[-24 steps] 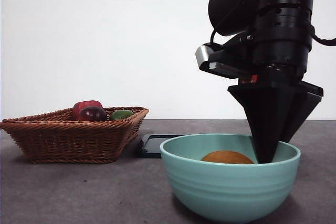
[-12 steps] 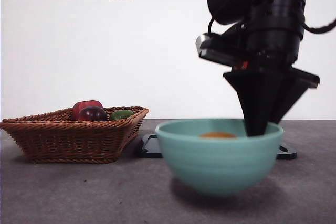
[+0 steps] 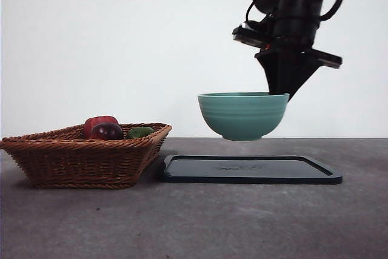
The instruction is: Pick up the wifruite, put it on the bowl, pick up the plate, put it on desk
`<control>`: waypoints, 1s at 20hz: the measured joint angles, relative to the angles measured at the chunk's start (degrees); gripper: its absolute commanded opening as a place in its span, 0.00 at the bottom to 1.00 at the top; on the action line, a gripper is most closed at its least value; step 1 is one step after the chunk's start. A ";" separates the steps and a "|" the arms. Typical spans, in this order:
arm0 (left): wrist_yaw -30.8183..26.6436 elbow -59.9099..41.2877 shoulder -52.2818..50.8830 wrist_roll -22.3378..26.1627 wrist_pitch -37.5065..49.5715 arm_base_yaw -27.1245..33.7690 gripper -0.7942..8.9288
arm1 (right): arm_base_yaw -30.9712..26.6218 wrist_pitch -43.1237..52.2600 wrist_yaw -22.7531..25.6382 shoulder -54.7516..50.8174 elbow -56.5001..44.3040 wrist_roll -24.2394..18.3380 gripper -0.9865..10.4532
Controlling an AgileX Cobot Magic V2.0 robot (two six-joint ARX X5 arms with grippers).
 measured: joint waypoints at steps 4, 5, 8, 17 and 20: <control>-0.02 0.00 0.00 0.00 0.00 0.00 0.63 | -1.75 -2.69 1.44 9.86 11.54 -2.67 0.09; -0.02 -0.02 0.00 0.00 0.02 0.00 0.63 | -2.21 -2.80 1.46 12.37 13.66 -2.93 0.09; -0.02 -0.02 0.00 0.00 0.00 0.00 0.63 | -3.45 -2.51 1.51 16.46 15.93 -3.45 0.09; 0.00 -0.02 0.00 0.02 0.02 0.00 0.63 | -3.54 -3.10 0.79 17.68 16.02 -4.66 0.09; 0.00 -0.02 0.00 0.00 0.02 0.00 0.63 | -3.54 -3.17 -0.24 17.68 16.02 -5.49 0.16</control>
